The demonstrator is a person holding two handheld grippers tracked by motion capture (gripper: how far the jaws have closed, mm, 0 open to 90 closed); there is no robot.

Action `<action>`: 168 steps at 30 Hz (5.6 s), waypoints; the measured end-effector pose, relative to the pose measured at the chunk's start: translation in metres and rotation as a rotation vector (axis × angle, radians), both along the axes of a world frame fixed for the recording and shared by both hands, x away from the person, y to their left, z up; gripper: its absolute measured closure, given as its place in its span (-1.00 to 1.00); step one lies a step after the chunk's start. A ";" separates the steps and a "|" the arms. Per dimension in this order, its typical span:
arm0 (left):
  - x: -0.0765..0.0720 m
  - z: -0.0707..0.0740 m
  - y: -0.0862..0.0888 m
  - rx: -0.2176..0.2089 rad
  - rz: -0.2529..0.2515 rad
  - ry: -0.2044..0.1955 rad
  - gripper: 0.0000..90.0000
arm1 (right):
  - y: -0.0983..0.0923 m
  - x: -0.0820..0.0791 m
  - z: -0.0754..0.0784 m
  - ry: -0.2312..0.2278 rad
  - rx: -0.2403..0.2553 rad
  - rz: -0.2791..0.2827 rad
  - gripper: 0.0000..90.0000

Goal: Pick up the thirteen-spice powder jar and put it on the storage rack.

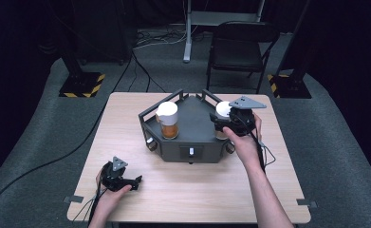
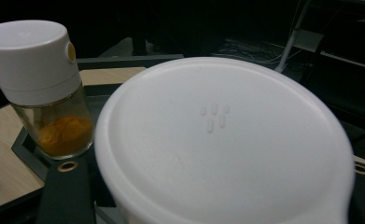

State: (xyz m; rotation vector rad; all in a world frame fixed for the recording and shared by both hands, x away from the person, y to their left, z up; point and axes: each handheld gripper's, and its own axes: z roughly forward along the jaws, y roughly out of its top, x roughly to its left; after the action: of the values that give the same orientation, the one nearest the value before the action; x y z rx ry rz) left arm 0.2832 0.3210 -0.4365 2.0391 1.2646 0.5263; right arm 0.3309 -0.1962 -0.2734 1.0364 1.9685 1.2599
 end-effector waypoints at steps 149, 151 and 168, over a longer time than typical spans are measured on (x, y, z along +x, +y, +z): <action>-0.001 0.000 -0.001 0.002 0.002 0.000 -1.00 | -0.121 -0.081 -0.158 0.339 -0.098 -0.270 -0.91; -0.001 0.000 -0.001 0.000 0.004 -0.001 -1.00 | -0.121 -0.080 -0.158 0.340 -0.097 -0.271 -0.91; -0.001 0.000 -0.001 -0.001 0.004 -0.001 -1.00 | -0.118 -0.078 -0.157 0.349 -0.097 -0.289 -0.97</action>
State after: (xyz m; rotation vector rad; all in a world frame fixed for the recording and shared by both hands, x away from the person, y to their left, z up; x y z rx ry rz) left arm 0.2823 0.3202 -0.4367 2.0359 1.2688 0.5288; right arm 0.2525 -0.3137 -0.4303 1.5091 2.0111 0.8639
